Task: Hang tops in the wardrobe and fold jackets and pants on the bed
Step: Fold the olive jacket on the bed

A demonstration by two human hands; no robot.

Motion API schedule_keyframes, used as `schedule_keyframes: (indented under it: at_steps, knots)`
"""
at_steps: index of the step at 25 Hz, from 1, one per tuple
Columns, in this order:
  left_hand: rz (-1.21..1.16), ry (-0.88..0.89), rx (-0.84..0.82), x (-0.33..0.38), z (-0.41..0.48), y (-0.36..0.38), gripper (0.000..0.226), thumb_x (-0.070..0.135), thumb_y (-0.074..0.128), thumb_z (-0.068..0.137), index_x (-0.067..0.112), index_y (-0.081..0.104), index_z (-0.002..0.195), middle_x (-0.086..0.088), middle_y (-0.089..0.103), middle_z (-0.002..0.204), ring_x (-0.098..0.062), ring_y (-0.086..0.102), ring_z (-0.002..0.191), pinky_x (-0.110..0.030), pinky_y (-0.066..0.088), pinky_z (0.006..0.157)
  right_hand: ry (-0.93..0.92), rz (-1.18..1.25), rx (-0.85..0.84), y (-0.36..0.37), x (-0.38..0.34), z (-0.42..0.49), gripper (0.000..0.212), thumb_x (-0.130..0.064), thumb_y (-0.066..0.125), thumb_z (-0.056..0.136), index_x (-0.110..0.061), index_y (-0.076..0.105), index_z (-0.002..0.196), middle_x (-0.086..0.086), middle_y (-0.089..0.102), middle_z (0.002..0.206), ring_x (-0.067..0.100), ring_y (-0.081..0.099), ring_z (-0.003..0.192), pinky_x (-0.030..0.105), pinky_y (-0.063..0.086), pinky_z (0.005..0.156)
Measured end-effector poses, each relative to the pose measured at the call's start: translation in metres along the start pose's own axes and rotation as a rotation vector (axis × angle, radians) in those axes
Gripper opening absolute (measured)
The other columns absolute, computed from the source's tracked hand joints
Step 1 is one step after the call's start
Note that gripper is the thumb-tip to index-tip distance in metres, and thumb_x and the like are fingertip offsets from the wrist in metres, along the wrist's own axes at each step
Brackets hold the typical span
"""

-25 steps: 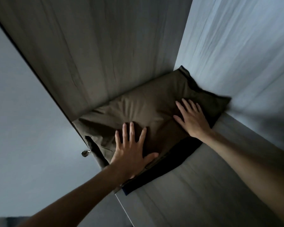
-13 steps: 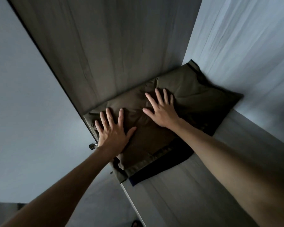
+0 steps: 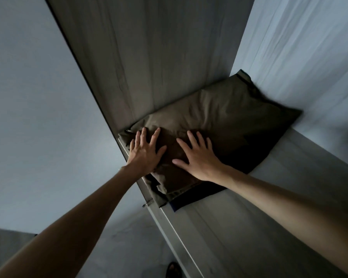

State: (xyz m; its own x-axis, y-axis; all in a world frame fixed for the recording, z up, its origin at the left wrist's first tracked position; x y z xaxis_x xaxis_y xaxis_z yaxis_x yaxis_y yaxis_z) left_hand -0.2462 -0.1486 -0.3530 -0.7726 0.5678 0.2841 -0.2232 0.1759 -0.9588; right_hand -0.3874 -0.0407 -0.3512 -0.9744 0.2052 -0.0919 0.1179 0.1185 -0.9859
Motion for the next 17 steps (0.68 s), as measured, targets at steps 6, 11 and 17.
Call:
schedule_keyframes:
  at_steps: [6,11,17]
  knots:
    - [-0.089,0.084,-0.007,-0.011,-0.014,-0.012,0.072,0.049,0.053,0.095,0.020,0.024,0.154,-0.020,0.022,0.158,-0.036,0.020,0.147,-0.045,0.020,0.120,-0.062,0.072,-0.021,-0.005,-0.037,-0.025,0.080,-0.074,0.026,0.090,-0.028,0.015,0.154,0.013,0.006,0.163,0.039,0.003,0.149,0.060,0.009,0.118]
    - [-0.178,0.106,0.008,-0.048,-0.037,-0.044,0.055,0.032,0.066,0.090,0.011,0.050,0.137,-0.015,0.055,0.134,-0.036,0.058,0.114,-0.042,0.046,0.097,-0.176,-0.114,-0.080,-0.010,-0.087,-0.042,0.071,-0.061,0.043,0.091,-0.020,0.031,0.148,0.018,0.028,0.153,0.040,0.026,0.141,0.055,0.026,0.112]
    - [-0.304,0.006,-0.201,-0.142,-0.131,-0.086,0.036,0.040,0.061,0.094,0.023,0.057,0.126,0.003,0.066,0.118,-0.016,0.066,0.096,-0.033,0.051,0.089,-0.387,0.000,-0.135,-0.035,-0.226,-0.031,0.039,-0.038,0.046,0.095,-0.020,0.056,0.128,0.004,0.062,0.125,0.027,0.059,0.115,0.039,0.048,0.089]
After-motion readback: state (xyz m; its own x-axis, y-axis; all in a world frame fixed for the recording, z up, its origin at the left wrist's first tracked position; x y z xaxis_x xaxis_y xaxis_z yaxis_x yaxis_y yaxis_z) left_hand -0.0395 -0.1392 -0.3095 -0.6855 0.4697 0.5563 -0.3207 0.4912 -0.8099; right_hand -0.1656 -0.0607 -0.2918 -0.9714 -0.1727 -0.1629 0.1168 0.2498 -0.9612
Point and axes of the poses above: each hand's wrist, its own z-axis towards the middle knuckle, its own y-axis out of the palm, x = y × z, the point moved 6 cm from there along z, towards the middle knuckle
